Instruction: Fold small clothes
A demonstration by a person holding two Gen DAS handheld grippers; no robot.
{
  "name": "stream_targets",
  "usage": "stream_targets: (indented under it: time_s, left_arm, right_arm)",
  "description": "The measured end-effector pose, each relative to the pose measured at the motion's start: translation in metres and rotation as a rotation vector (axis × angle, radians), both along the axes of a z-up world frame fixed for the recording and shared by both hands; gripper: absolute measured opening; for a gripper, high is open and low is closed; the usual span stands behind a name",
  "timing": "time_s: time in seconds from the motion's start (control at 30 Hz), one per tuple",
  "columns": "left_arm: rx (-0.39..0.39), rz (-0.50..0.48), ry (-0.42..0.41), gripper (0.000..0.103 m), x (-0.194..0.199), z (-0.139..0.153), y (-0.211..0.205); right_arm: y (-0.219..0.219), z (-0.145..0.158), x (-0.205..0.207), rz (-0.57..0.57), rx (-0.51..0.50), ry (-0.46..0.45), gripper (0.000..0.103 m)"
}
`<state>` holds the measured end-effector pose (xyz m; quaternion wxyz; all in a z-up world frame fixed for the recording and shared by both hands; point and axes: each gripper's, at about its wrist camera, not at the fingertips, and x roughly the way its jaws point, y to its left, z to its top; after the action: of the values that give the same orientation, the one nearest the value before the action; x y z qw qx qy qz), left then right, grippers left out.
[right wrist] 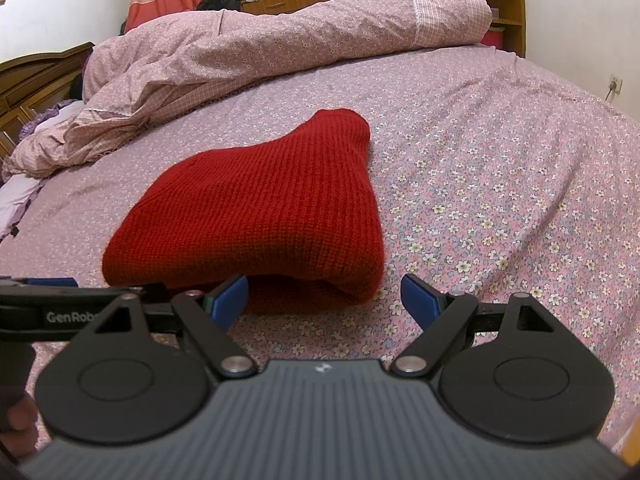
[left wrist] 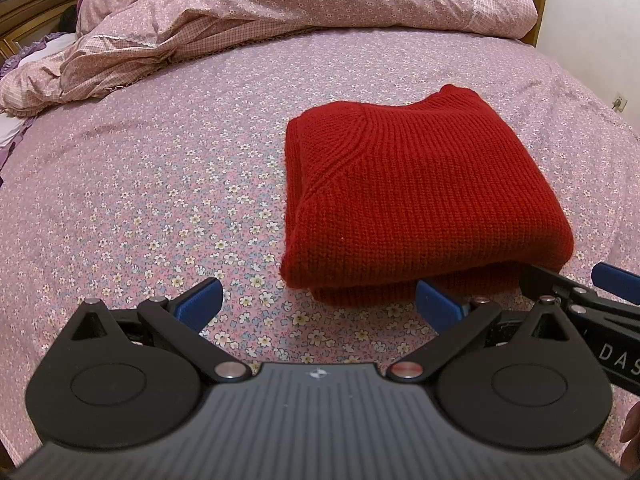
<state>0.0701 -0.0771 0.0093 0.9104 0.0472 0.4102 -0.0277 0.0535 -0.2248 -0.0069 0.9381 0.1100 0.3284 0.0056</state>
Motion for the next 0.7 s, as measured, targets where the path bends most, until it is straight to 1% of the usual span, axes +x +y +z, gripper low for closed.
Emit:
stream_targets:
  time_s: [0.7]
  left_arm:
    - [0.004, 0.006, -0.014, 0.103, -0.0032, 0.0018, -0.0007]
  right_arm:
    - [-0.0004, 0.0008, -0.0003, -0.001, 0.000, -0.003, 0.085]
